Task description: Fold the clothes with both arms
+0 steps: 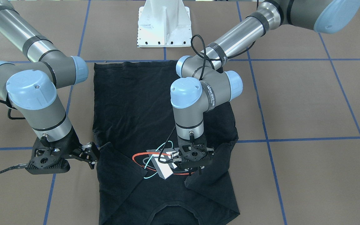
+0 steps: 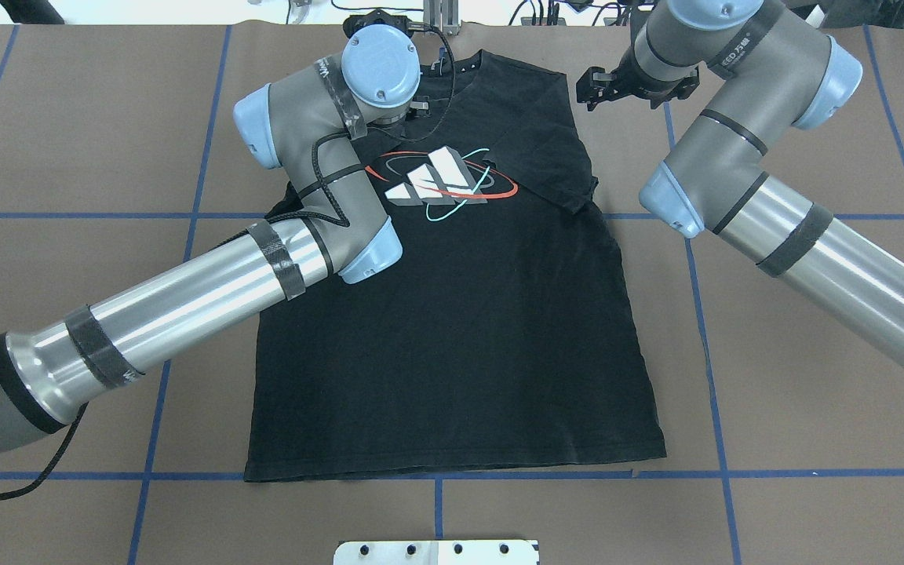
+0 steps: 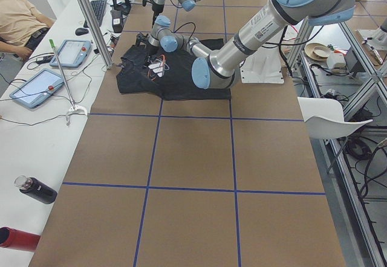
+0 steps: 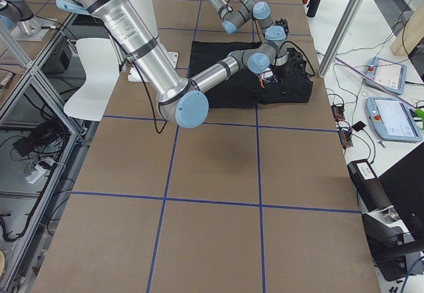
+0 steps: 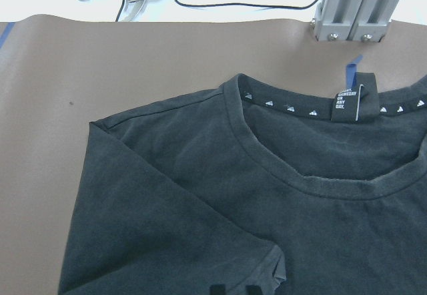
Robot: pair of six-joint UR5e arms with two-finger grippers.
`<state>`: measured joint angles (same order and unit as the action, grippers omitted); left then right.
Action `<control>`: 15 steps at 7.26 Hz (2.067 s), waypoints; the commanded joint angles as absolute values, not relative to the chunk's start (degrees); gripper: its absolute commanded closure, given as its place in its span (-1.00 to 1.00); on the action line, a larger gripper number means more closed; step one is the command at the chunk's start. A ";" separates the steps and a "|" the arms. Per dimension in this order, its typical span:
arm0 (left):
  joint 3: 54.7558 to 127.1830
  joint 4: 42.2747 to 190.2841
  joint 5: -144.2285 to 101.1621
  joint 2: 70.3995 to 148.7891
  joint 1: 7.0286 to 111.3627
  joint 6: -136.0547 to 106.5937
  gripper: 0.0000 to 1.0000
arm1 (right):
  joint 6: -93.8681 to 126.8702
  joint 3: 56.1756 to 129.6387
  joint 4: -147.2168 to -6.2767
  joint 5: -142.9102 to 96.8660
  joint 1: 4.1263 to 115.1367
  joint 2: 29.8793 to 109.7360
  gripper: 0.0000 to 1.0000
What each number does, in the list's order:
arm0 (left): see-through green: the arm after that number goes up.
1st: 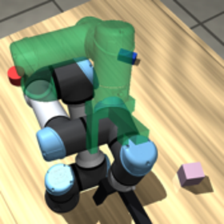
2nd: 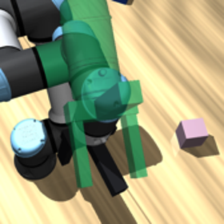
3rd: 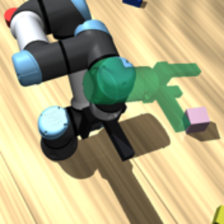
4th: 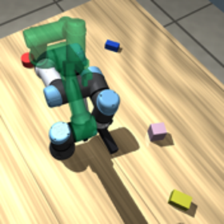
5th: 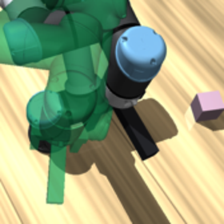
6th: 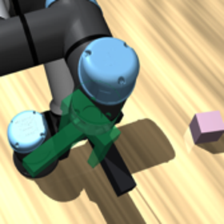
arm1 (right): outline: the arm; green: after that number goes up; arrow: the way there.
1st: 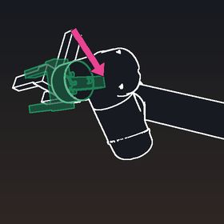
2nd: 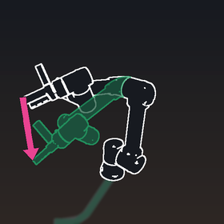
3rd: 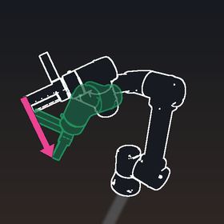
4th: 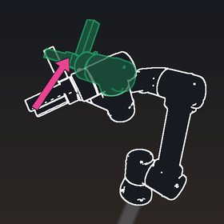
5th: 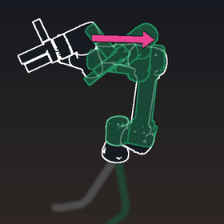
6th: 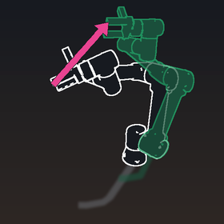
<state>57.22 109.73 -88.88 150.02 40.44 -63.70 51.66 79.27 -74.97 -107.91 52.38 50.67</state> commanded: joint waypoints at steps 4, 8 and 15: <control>94.38 112.50 -99.04 122.42 42.28 -47.38 -1.00 | 59.13 91.96 -75.76 -104.97 47.31 58.49 -1.00; 109.22 113.64 -101.34 106.83 39.65 -50.69 -1.00 | 73.71 115.70 -77.43 -93.72 30.11 77.74 -1.00; 117.34 120.85 -86.66 90.79 9.25 -83.12 -0.85 | 83.67 130.08 -77.34 -82.79 13.97 94.13 -1.00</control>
